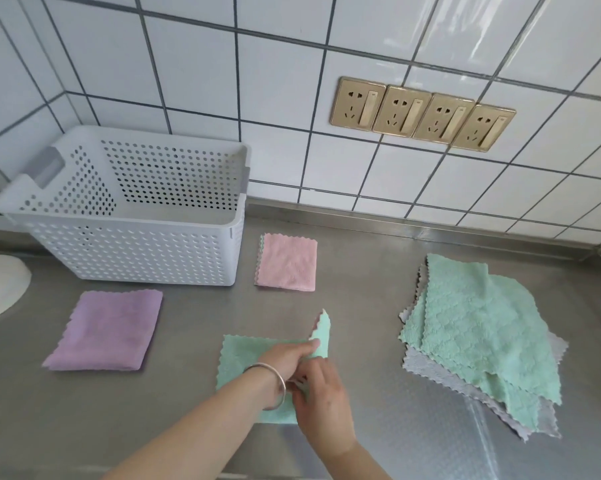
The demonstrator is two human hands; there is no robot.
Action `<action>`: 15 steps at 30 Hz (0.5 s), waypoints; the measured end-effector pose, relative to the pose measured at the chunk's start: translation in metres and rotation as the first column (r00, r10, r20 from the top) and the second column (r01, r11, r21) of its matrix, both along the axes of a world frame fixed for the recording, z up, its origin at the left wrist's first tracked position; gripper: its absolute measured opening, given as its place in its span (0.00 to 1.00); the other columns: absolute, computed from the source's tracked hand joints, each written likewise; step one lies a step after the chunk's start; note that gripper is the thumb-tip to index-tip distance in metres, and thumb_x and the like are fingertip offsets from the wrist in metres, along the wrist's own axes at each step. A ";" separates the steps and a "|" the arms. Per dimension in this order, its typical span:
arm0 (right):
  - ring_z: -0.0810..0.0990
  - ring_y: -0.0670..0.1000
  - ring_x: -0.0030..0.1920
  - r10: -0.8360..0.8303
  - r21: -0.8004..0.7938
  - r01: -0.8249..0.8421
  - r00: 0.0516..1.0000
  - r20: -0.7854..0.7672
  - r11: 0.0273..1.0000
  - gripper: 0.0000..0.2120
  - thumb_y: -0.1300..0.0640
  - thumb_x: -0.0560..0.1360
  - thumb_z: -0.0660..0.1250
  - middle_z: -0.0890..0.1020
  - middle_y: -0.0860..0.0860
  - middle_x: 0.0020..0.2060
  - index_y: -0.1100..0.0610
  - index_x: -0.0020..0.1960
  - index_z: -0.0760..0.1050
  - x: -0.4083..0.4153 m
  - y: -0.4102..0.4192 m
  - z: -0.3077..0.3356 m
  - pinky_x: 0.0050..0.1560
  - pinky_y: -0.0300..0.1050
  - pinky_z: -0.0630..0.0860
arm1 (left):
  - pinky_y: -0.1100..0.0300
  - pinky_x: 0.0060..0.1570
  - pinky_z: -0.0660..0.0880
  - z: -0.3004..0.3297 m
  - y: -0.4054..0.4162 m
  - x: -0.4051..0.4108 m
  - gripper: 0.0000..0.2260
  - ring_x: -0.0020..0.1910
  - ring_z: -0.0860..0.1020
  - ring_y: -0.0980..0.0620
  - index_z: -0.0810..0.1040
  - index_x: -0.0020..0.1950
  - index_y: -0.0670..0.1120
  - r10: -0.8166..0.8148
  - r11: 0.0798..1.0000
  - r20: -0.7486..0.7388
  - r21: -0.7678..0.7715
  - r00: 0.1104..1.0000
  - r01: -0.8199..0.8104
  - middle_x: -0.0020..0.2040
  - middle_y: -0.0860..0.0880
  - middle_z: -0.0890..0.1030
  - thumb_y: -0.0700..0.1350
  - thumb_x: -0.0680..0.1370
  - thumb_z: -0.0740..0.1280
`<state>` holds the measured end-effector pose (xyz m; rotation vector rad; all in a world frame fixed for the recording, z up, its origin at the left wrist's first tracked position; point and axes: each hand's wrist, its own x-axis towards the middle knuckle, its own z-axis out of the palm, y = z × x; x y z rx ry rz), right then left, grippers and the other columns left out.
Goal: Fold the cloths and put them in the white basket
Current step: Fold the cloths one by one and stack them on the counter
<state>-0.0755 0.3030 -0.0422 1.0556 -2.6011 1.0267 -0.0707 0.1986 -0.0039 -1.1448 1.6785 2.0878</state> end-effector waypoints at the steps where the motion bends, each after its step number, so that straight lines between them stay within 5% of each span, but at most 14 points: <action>1: 0.68 0.47 0.38 0.075 0.006 -0.074 0.996 -0.054 0.997 0.20 0.69 0.55 0.67 0.68 0.44 0.39 0.53 0.42 0.66 0.004 -0.003 -0.002 0.34 0.36 0.66 | 0.61 0.30 0.67 -0.001 -0.006 0.004 0.16 0.25 0.70 0.52 0.71 0.25 0.47 0.024 1.000 0.012 0.018 1.000 -0.024 0.24 0.50 0.71 0.43 0.72 0.68; 5: 0.70 0.49 0.48 0.113 0.132 -0.098 0.988 -0.108 0.986 0.28 0.59 0.53 0.69 0.72 0.48 0.52 0.52 0.53 0.69 0.015 -0.008 -0.015 0.46 0.38 0.73 | 0.63 0.26 0.66 -0.015 -0.041 0.027 0.13 0.28 0.68 0.48 0.72 0.33 0.46 -0.074 0.936 0.052 -0.340 0.996 0.087 0.28 0.48 0.69 0.43 0.77 0.60; 8: 0.67 0.52 0.62 0.050 0.419 -0.043 0.999 -0.006 0.907 0.44 0.53 0.46 0.72 0.69 0.52 0.63 0.54 0.62 0.67 0.019 -0.006 -0.034 0.50 0.41 0.80 | 0.56 0.39 0.66 -0.031 -0.058 0.044 0.11 0.39 0.72 0.44 0.69 0.37 0.46 -0.122 0.799 0.167 -0.568 0.978 0.197 0.38 0.42 0.75 0.45 0.79 0.58; 10: 0.55 0.56 0.73 0.063 0.525 -0.047 0.998 -0.012 0.850 0.48 0.52 0.45 0.73 0.60 0.53 0.73 0.55 0.65 0.65 0.021 -0.006 -0.049 0.52 0.47 0.79 | 0.54 0.45 0.67 -0.037 -0.061 0.055 0.12 0.49 0.75 0.40 0.65 0.36 0.47 -0.099 0.729 0.235 -0.644 0.967 0.231 0.47 0.40 0.78 0.46 0.80 0.57; 12: 0.41 0.53 0.76 0.094 0.560 -0.066 0.995 -0.022 0.826 0.48 0.51 0.46 0.72 0.46 0.52 0.76 0.54 0.66 0.65 0.023 -0.007 -0.059 0.54 0.50 0.77 | 0.55 0.41 0.64 -0.044 -0.062 0.063 0.16 0.48 0.75 0.40 0.62 0.32 0.49 -0.047 0.712 0.253 -0.670 0.966 0.211 0.46 0.40 0.78 0.46 0.79 0.57; 15: 0.39 0.52 0.76 0.123 0.582 -0.101 0.992 0.002 0.807 0.46 0.48 0.49 0.71 0.52 0.52 0.76 0.52 0.67 0.65 0.024 -0.010 -0.058 0.56 0.51 0.75 | 0.59 0.39 0.61 -0.054 -0.067 0.071 0.15 0.43 0.72 0.43 0.63 0.31 0.49 0.042 0.726 0.275 -0.669 0.960 0.160 0.44 0.41 0.79 0.47 0.78 0.59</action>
